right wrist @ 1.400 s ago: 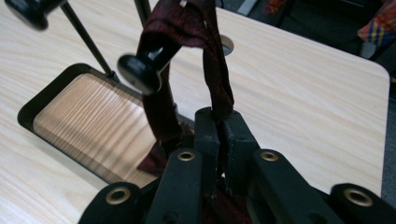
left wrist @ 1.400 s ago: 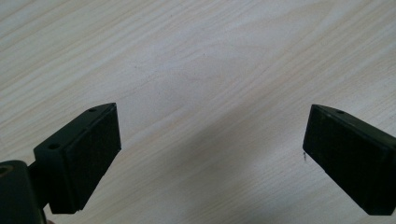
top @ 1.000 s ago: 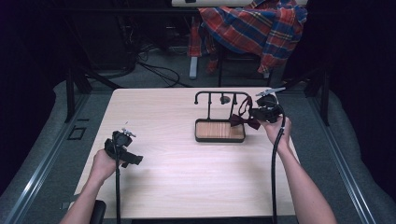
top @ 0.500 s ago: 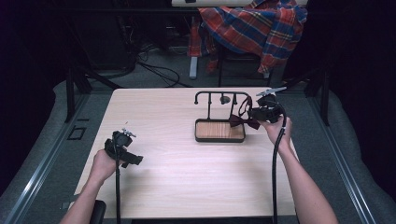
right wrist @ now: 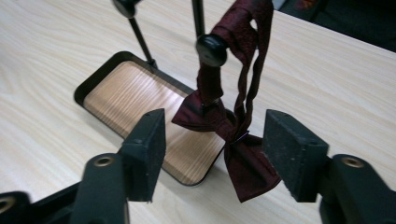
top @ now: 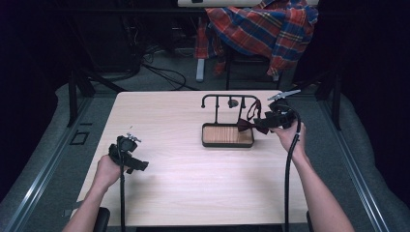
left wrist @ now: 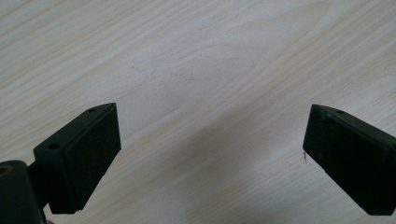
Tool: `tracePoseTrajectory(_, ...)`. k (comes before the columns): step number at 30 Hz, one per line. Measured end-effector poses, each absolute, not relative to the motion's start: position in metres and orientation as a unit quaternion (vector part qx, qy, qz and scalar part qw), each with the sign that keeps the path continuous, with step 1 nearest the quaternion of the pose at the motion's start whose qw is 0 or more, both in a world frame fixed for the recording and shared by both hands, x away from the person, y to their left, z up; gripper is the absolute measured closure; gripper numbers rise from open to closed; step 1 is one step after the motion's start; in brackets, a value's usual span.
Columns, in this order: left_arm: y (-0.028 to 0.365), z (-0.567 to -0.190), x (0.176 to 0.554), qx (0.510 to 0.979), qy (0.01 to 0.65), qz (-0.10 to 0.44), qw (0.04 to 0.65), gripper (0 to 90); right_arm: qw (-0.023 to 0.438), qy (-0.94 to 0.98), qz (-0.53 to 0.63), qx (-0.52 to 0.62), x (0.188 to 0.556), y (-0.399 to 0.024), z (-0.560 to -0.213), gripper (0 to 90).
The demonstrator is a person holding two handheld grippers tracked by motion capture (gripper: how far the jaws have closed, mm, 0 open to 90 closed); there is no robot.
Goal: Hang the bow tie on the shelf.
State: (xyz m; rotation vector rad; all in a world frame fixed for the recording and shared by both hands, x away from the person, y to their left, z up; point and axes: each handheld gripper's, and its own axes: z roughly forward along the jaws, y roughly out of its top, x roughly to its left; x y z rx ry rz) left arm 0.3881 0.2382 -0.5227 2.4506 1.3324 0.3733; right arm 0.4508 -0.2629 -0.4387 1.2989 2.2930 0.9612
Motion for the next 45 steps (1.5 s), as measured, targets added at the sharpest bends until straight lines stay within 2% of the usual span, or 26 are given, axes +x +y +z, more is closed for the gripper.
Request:
tracePoseTrajectory(3, 0.238, -0.522, 0.388, 0.859, 0.466, 0.131, 0.165, 3.9, 0.157, 0.813, 0.336, 0.448, 0.445, -0.263, -0.435, 29.0)
tracePoseTrajectory(8, 0.239, -0.522, 0.388, 0.858, 0.468, 0.131, 0.167, 3.8, 0.152, 0.823, 0.323, 0.443, 0.441, -0.26, -0.433, 23.8)
tracePoseTrajectory(11, 0.239, -0.522, 0.388, 0.858, 0.467, 0.131, 0.167, 3.8, 0.147, 0.832, 0.308, 0.437, 0.439, -0.256, -0.435, 15.9)
tracePoseTrajectory(14, 0.239, -0.522, 0.388, 0.858, 0.467, 0.131, 0.168, 3.7, 0.146, 0.836, 0.303, 0.435, 0.438, -0.255, -0.436, 14.3)
tracePoseTrajectory(19, 0.239, -0.522, 0.389, 0.859, 0.466, 0.131, 0.167, 3.7, 0.125, 0.851, 0.276, 0.428, 0.433, -0.25, -0.443, 3.8)
tracePoseTrajectory(24, 0.239, -0.522, 0.388, 0.859, 0.466, 0.131, 0.168, 3.6, 0.112, 0.859, 0.265, 0.424, 0.427, -0.247, -0.447, 0.0)
tracePoseTrajectory(45, 0.237, -0.52, 0.387, 0.861, 0.461, 0.13, 0.171, 3.1, 0.08, 0.903, 0.188, 0.377, 0.369, -0.231, -0.483, 0.0)
